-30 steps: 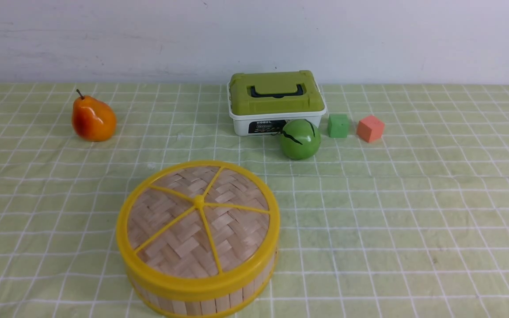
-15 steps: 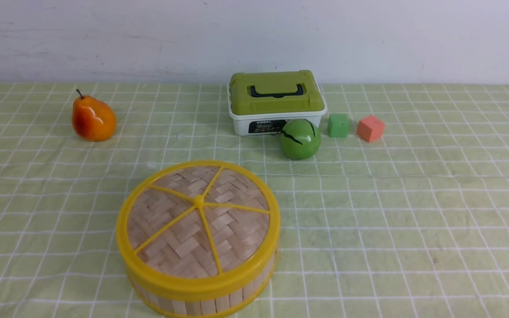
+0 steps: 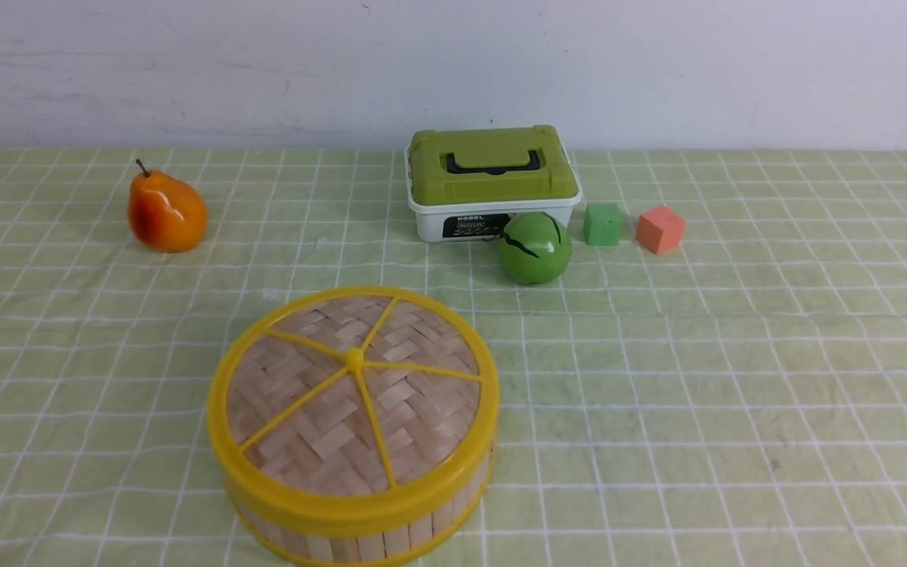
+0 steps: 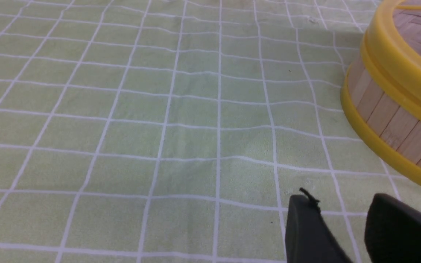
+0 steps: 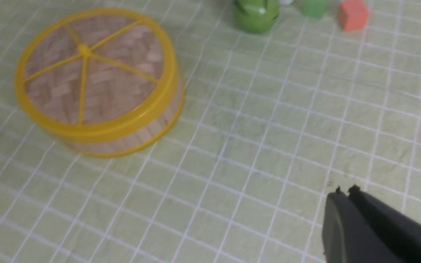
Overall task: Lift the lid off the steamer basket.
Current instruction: Use the right arm to lift the lid of the steamer
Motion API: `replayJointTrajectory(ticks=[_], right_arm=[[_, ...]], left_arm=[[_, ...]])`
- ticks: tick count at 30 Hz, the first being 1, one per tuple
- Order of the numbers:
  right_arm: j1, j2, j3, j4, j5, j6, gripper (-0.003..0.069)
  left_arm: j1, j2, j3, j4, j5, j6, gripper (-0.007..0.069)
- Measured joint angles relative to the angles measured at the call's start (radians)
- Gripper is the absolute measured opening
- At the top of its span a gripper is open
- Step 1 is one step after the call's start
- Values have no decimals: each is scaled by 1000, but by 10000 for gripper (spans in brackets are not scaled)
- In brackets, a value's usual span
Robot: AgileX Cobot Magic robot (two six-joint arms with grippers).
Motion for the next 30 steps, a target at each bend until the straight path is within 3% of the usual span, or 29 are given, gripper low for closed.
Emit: replayJointTrajectory(ticks=[6, 8, 9, 14, 21, 25, 27, 30], right_arm=[[154, 269, -237, -10, 53, -15, -2], [283, 391, -331, -81, 56, -1, 0], [294, 400, -338, -88, 56, -1, 0], [525, 669, -527, -260, 58, 82, 5], [649, 947, -749, -301, 58, 155, 53], [704, 1111, -889, -305, 57, 175, 165], [730, 1187, -957, -305, 56, 180, 277], [756, 1253, -1002, -305, 55, 181, 390]], left_arm=[[0, 0, 0, 0, 0, 0, 239], [0, 0, 0, 0, 0, 0, 239], [0, 0, 0, 0, 0, 0, 239], [0, 0, 0, 0, 0, 0, 239], [0, 0, 0, 0, 0, 0, 239], [0, 0, 0, 0, 0, 0, 239], [0, 0, 0, 0, 0, 0, 239], [0, 0, 0, 0, 0, 0, 239]])
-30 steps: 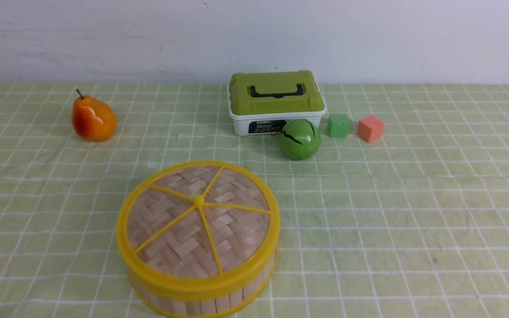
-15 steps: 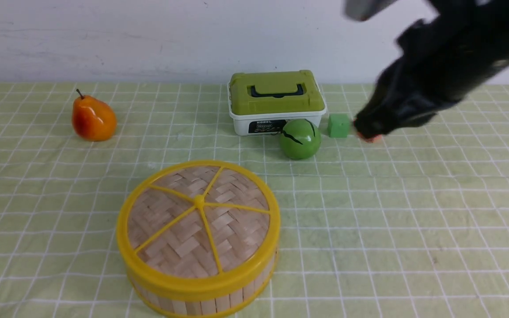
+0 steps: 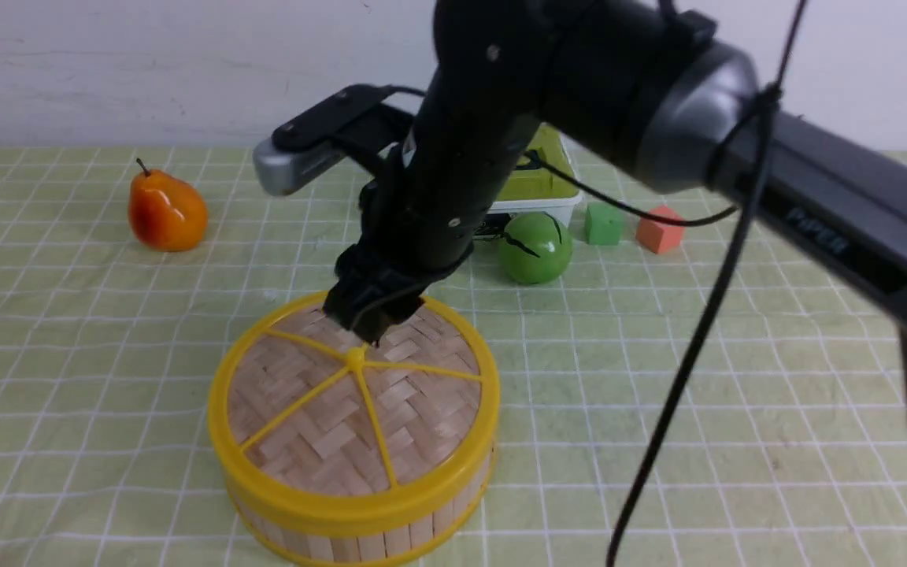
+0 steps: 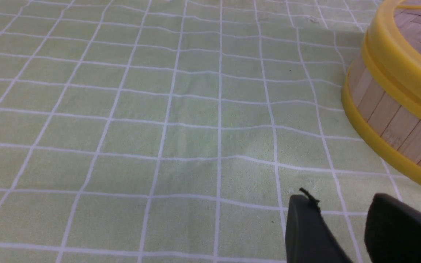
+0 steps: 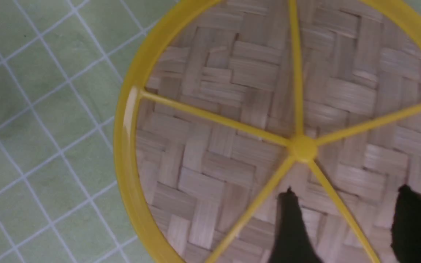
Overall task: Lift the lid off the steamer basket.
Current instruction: Use the right arm to lift the lid of the steamer
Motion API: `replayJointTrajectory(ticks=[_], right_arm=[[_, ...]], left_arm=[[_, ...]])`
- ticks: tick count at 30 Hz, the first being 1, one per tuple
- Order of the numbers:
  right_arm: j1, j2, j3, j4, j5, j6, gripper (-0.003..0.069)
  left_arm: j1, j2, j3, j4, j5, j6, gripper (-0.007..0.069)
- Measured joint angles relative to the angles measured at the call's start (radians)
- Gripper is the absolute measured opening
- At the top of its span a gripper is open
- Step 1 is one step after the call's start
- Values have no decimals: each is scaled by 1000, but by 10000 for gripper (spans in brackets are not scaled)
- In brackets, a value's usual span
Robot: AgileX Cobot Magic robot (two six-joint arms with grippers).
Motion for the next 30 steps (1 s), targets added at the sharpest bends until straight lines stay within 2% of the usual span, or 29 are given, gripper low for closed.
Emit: replayJointTrajectory(ticks=[3, 9, 12, 18, 22, 24, 30], right_arm=[[20, 40, -13, -3, -1, 0, 459], [38, 83, -15, -42, -34, 1, 456], [39, 100, -15, -57, -62, 22, 412], [39, 120, -16, -78, -99, 51, 278], [39, 122, -17, -78, -93, 52, 123], [39, 122, -19, -78, -91, 52, 79], [39, 122, -36, -78, -74, 52, 80]], left_arm=[[0, 0, 0, 0, 0, 0, 239], [0, 0, 0, 0, 0, 0, 239], [0, 0, 0, 0, 0, 0, 239], [0, 0, 0, 0, 0, 0, 239], [0, 0, 0, 0, 0, 0, 239], [0, 0, 0, 0, 0, 0, 239], [0, 0, 0, 0, 0, 0, 239]])
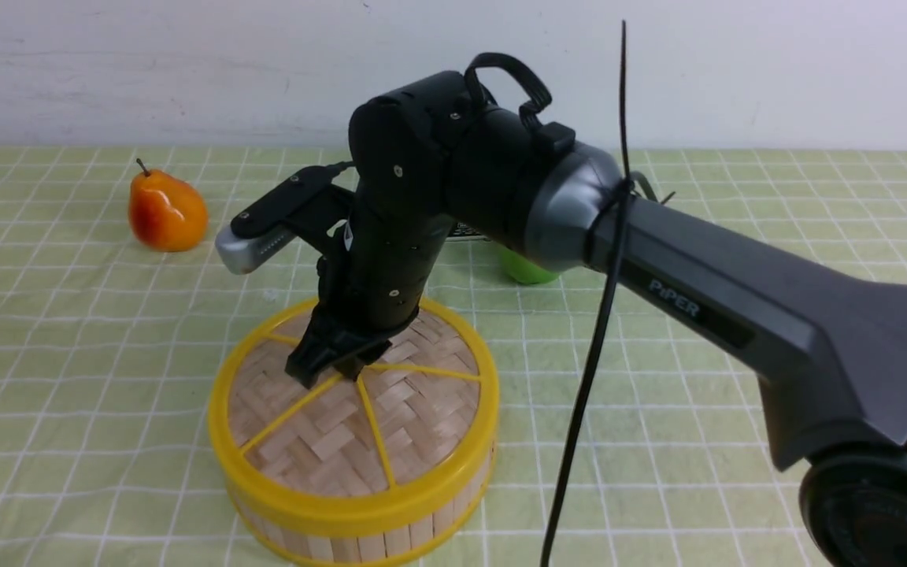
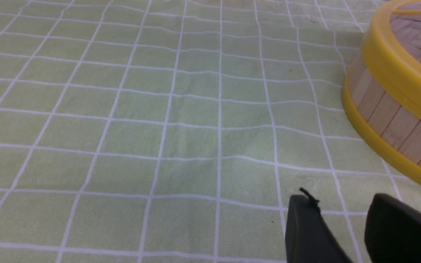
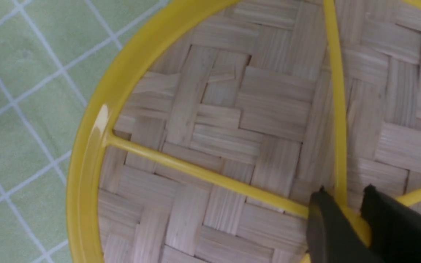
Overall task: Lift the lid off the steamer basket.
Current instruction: Use the right arm to lift the lid of the steamer, then use the right arm to place the steamer lid on the table
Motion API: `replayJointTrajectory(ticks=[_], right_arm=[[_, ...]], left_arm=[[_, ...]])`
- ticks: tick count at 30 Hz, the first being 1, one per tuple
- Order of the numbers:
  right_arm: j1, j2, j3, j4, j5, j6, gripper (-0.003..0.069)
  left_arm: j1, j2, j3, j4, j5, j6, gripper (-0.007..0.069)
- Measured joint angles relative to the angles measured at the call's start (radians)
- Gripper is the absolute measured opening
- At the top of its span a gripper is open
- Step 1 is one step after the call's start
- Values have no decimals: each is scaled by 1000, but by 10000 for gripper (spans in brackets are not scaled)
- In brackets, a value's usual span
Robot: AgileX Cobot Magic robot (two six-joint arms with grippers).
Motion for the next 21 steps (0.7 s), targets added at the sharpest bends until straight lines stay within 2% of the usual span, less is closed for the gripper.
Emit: replayJointTrajectory(ticks=[7, 14, 16, 17, 21], right_arm=[[-6, -85, -75, -34, 74, 0, 80], [-127, -349, -25, -80, 77, -8, 80], [-216, -475, 94, -90, 78, -8, 80], [-223, -484, 117, -90, 78, -8, 80], [-371, -667, 438, -90, 72, -8, 80]], left_arm=[[0, 0, 0, 0, 0, 0, 239], [0, 0, 0, 0, 0, 0, 239], [0, 0, 0, 0, 0, 0, 239], [0, 0, 0, 0, 0, 0, 239], [0, 0, 0, 0, 0, 0, 239]])
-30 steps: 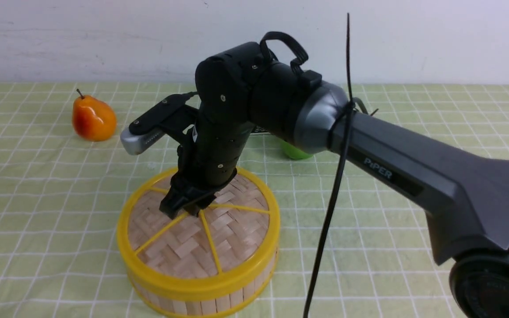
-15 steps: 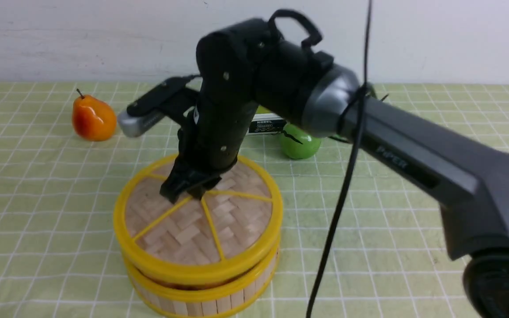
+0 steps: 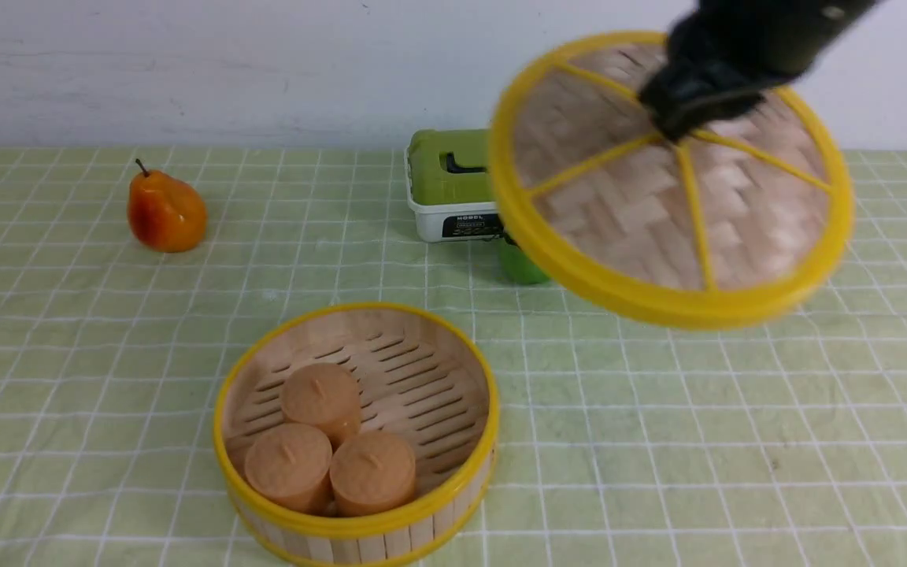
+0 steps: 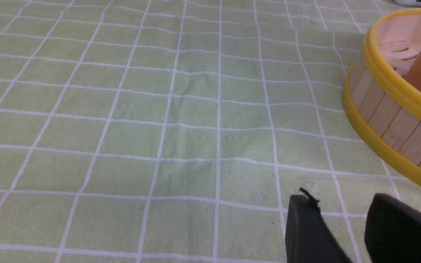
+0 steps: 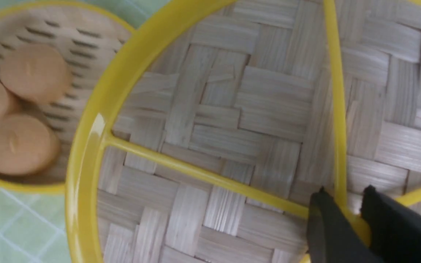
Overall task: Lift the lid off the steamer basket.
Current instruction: Use the right arm to place the steamer lid on the table
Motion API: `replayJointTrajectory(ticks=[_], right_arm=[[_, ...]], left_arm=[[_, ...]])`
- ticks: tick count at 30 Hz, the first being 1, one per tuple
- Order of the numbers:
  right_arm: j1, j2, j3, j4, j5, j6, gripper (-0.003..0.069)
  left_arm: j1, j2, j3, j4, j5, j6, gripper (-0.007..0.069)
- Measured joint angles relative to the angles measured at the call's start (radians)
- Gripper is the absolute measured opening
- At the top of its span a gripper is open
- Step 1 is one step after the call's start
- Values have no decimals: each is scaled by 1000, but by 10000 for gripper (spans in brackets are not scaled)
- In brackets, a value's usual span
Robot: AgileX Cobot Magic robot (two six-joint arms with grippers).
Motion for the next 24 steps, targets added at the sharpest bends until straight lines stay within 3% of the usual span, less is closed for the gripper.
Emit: replayJointTrajectory(ticks=[4, 8, 12, 18, 21, 24], right_arm=[[-94, -69, 299, 55, -143, 9, 80], [-116, -46, 523, 94, -364, 9, 80], [-116, 28, 635, 105, -517, 14, 80], [-116, 127, 651, 102, -601, 61, 84], [-116, 152, 651, 102, -633, 66, 127], [-116, 150, 651, 102, -640, 77, 245]], left_arm=[[0, 0, 0, 0, 0, 0, 239], [0, 0, 0, 0, 0, 0, 239], [0, 0, 0, 0, 0, 0, 239], [0, 0, 0, 0, 0, 0, 239], [0, 0, 0, 0, 0, 0, 239], [0, 0, 0, 0, 0, 0, 239]])
